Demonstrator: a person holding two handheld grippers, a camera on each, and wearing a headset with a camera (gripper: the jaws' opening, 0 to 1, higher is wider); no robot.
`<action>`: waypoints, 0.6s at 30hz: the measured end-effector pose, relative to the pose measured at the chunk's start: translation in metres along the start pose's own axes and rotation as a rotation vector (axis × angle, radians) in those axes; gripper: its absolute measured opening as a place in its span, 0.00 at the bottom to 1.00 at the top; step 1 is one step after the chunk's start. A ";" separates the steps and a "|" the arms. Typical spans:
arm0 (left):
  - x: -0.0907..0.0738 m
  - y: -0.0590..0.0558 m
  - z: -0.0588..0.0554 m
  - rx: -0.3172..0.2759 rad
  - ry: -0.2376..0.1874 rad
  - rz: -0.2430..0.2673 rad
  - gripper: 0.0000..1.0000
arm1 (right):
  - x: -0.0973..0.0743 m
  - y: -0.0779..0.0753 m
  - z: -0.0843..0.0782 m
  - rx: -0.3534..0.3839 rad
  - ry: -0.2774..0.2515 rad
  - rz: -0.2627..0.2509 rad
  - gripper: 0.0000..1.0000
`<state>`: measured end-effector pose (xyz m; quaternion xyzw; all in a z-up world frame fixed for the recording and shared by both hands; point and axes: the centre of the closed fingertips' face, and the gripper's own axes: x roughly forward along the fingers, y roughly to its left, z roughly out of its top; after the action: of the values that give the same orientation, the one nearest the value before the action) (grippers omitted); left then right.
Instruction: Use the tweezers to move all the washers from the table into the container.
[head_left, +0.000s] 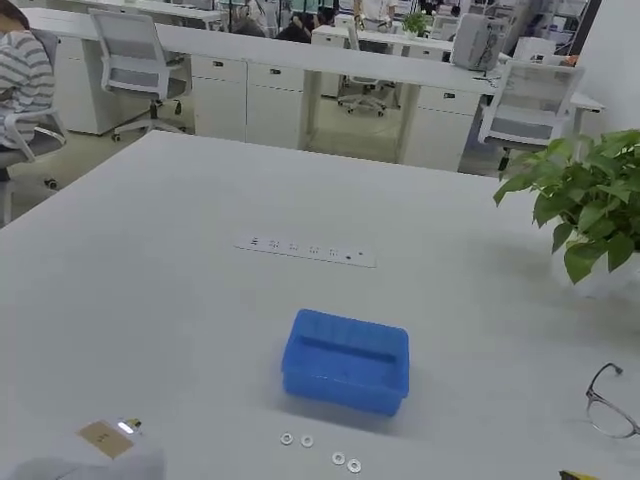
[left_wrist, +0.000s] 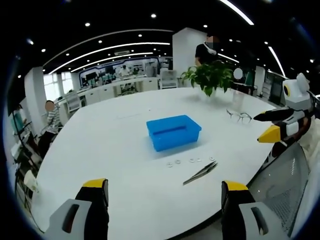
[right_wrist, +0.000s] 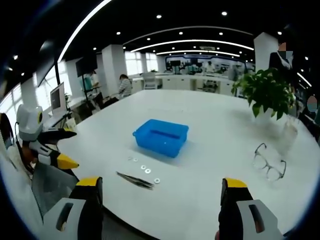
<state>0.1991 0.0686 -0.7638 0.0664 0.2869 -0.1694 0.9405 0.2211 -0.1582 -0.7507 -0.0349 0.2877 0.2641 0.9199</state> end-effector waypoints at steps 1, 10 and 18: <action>0.000 0.000 0.000 0.001 0.001 -0.003 0.96 | 0.001 0.000 -0.001 -0.005 0.003 0.000 0.98; 0.003 -0.001 -0.001 0.011 0.010 -0.021 0.93 | 0.003 0.001 -0.002 -0.024 0.023 0.003 0.97; 0.007 -0.003 -0.002 0.020 0.024 -0.047 0.87 | 0.005 0.000 -0.004 -0.033 0.042 0.001 0.96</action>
<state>0.2028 0.0645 -0.7698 0.0710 0.2978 -0.1933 0.9322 0.2226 -0.1569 -0.7572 -0.0555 0.3025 0.2686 0.9128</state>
